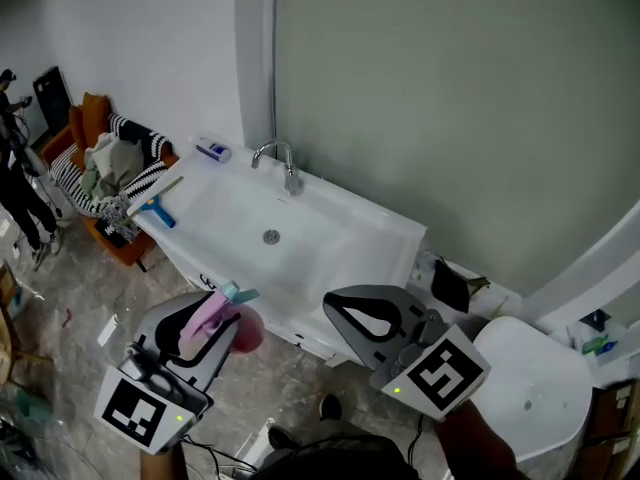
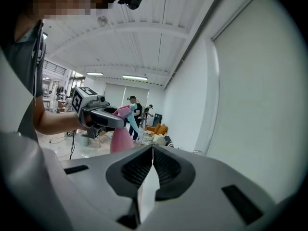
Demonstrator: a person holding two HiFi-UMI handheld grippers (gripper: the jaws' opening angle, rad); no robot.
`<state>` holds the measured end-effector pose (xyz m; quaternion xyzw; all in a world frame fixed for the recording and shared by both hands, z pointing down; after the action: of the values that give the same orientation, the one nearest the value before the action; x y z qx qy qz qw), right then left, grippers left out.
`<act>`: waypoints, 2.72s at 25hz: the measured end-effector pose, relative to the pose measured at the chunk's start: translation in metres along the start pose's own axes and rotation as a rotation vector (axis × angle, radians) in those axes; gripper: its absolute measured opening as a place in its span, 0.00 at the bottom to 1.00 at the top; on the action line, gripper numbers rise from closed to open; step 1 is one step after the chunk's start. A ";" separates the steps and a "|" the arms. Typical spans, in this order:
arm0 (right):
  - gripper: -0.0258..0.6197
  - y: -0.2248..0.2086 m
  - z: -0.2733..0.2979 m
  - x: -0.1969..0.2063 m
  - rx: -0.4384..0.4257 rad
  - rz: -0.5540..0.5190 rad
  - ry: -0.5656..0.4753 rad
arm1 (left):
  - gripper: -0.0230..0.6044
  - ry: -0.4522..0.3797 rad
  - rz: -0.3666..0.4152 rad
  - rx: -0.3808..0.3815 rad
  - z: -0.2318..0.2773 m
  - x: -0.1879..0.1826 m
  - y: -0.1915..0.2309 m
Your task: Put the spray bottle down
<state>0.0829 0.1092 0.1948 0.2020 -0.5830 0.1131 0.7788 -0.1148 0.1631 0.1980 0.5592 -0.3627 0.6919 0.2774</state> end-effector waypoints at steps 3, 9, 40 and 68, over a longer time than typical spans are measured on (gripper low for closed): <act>0.05 -0.015 0.002 0.009 -0.027 -0.002 0.016 | 0.24 0.015 -0.015 -0.021 0.014 0.002 0.000; 0.05 -0.053 -0.005 0.018 -0.048 0.005 0.004 | 0.24 0.035 -0.015 -0.058 0.044 -0.004 -0.005; 0.05 -0.092 0.018 0.032 0.022 0.048 0.057 | 0.24 0.018 -0.036 0.025 0.097 0.008 0.033; 0.05 -0.035 0.116 -0.018 0.105 0.005 0.133 | 0.24 -0.080 -0.092 0.122 0.041 0.041 0.140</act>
<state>-0.0083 0.0271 0.1992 0.2332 -0.5235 0.1584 0.8040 -0.2107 0.0468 0.2154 0.6183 -0.3046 0.6763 0.2598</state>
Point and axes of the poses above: the fingertips, and each gripper's own axes: z forward along the fingers, y to its left, x out of its underside, the point moved 7 cm from there along -z, backward along the fingers, and after that the axes turned 2 degrees about z, right-handed, at the moved point
